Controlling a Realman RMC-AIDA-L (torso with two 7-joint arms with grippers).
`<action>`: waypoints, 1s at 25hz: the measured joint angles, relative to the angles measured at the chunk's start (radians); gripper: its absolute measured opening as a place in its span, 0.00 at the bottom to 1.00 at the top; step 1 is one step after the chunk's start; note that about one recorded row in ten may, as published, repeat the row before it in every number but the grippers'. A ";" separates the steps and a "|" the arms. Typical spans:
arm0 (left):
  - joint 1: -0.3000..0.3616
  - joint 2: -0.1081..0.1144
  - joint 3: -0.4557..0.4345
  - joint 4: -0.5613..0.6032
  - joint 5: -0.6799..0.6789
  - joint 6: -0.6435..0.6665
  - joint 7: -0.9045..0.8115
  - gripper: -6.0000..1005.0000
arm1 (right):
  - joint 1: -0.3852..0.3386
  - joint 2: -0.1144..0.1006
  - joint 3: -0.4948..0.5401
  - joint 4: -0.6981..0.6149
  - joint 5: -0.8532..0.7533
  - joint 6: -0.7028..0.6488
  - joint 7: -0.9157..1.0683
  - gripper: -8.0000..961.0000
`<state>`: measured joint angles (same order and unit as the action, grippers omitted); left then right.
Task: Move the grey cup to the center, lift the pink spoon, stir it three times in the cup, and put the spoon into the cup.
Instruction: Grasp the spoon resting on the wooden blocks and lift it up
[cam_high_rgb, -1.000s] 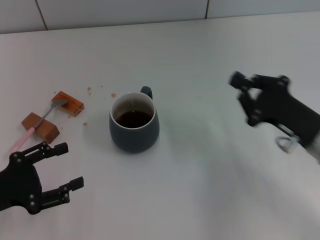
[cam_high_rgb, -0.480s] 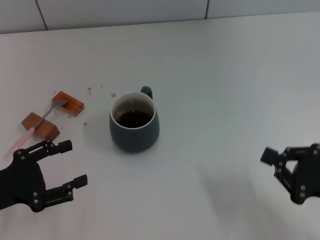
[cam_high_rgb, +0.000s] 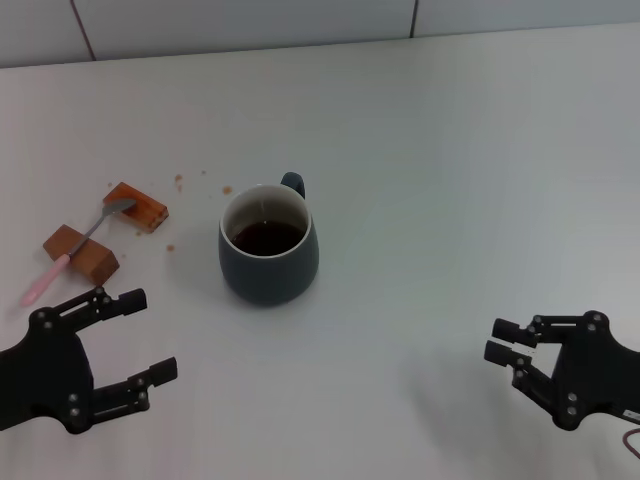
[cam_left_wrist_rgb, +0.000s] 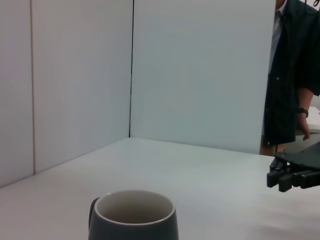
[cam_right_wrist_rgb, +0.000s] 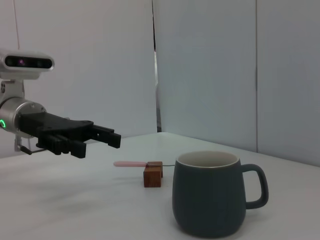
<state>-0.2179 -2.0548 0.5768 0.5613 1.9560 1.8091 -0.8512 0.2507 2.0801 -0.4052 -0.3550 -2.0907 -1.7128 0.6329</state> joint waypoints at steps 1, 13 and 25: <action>0.000 0.000 0.000 0.000 0.001 0.001 0.000 0.80 | 0.004 0.000 0.000 0.005 0.000 0.002 0.000 0.16; -0.002 -0.001 0.000 -0.001 0.002 0.005 0.000 0.80 | 0.045 0.000 -0.026 0.049 0.000 0.035 -0.001 0.44; 0.000 -0.002 0.000 -0.002 0.000 0.002 0.000 0.80 | 0.068 0.001 -0.031 0.056 0.000 0.061 0.004 0.69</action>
<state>-0.2177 -2.0570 0.5767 0.5598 1.9560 1.8115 -0.8513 0.3188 2.0814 -0.4365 -0.2990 -2.0910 -1.6523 0.6368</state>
